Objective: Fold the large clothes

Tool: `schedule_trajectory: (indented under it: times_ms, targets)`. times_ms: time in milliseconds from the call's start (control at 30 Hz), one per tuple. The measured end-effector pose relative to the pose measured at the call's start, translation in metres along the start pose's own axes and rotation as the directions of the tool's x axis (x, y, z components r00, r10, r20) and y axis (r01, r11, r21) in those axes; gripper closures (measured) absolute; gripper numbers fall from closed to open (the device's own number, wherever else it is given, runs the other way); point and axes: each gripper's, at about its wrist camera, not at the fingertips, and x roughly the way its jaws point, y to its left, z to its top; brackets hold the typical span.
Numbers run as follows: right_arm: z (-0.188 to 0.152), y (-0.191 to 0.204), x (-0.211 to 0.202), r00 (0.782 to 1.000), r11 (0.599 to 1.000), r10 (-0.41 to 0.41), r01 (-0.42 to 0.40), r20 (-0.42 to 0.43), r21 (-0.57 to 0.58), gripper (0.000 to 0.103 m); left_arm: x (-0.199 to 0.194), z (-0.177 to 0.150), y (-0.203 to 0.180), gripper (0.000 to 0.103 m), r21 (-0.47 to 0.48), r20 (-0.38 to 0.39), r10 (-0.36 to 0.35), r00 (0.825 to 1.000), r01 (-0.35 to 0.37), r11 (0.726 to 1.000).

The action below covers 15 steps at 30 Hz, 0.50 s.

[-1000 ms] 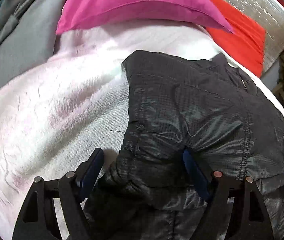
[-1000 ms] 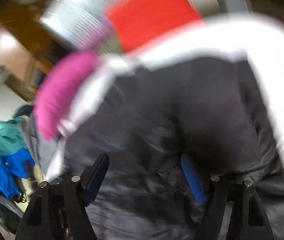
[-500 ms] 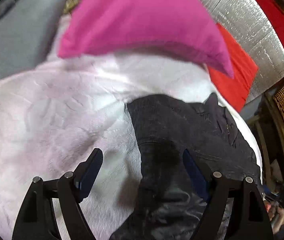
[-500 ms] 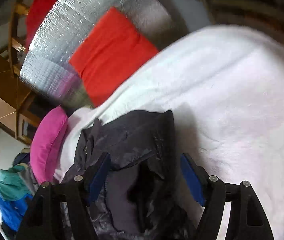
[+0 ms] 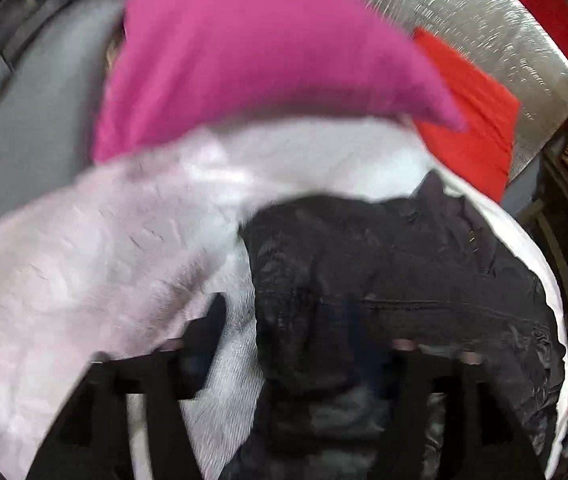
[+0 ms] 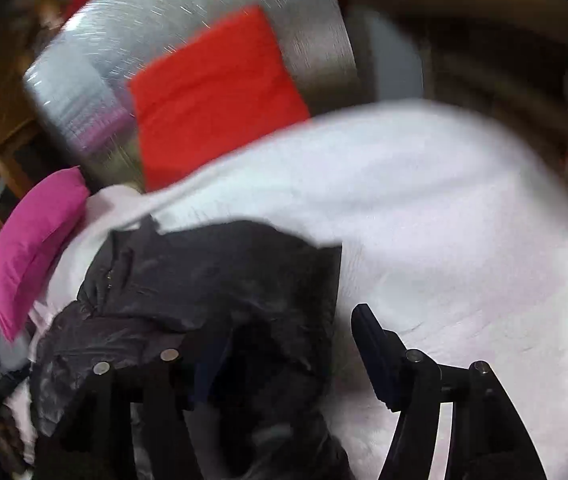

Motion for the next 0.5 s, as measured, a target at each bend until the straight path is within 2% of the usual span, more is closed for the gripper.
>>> schedule_trajectory:
  times_ms: [33, 100, 167, 233, 267, 300, 333, 367, 400, 433, 500]
  targets:
    - [0.001, 0.007, -0.010, 1.000, 1.000, 0.011, -0.010, 0.020, -0.020, 0.036, -0.014, -0.003, -0.007, 0.030, 0.011, 0.046, -0.012, 0.999, 0.012, 1.000]
    - [-0.005, 0.036, -0.028, 0.997, 0.995, 0.074, -0.071, 0.036, -0.067, 0.035, -0.025, -0.005, -0.015, 0.029, 0.022, 0.076, -0.039, 0.996, 0.038, 0.999]
    - [-0.019, 0.065, -0.032, 0.993, 0.986, 0.120, -0.118, 0.009, -0.121, 0.035, -0.027, -0.019, -0.033, 0.029, 0.045, 0.063, -0.080, 0.995, 0.077, 0.996]
    - [-0.034, 0.082, -0.021, 0.994, 0.978, 0.106, -0.109, -0.024, -0.177, 0.035, -0.028, -0.036, -0.047, 0.029, 0.079, 0.051, -0.086, 0.995, 0.081, 0.994]
    - [-0.045, 0.086, -0.006, 0.996, 0.978, 0.062, -0.074, -0.066, -0.196, 0.035, -0.016, -0.051, -0.058, 0.029, 0.119, 0.010, -0.046, 0.999, 0.044, 0.992]
    - [-0.056, 0.084, 0.014, 0.990, 0.980, 0.005, -0.033, -0.143, -0.196, 0.035, -0.004, -0.061, -0.063, 0.029, 0.151, -0.034, -0.001, 0.999, 0.006, 0.988]
    - [-0.064, 0.086, 0.030, 0.980, 0.980, -0.014, -0.027, -0.198, -0.199, 0.034, 0.011, -0.073, -0.066, 0.029, 0.200, -0.066, 0.041, 0.997, -0.027, 0.979]
    - [-0.068, 0.088, 0.029, 0.989, 0.972, -0.022, -0.013, -0.149, -0.233, 0.034, 0.008, -0.077, -0.068, 0.029, 0.223, -0.011, 0.050, 0.999, -0.047, 0.974]
    - [-0.066, 0.093, 0.024, 0.990, 0.969, -0.036, 0.002, -0.136, -0.248, 0.033, 0.002, -0.078, -0.070, 0.029, 0.231, 0.005, 0.058, 0.998, -0.058, 0.971]
    - [-0.064, 0.096, 0.019, 0.988, 0.971, -0.036, 0.000, -0.148, -0.239, 0.033, -0.002, -0.077, -0.069, 0.029, 0.226, -0.003, 0.051, 0.999, -0.049, 0.973]
    - [-0.061, 0.100, -0.001, 0.993, 0.971, 0.010, -0.036, -0.114, -0.235, 0.033, -0.029, -0.077, -0.057, 0.029, 0.180, 0.047, -0.002, 0.999, -0.007, 0.984]
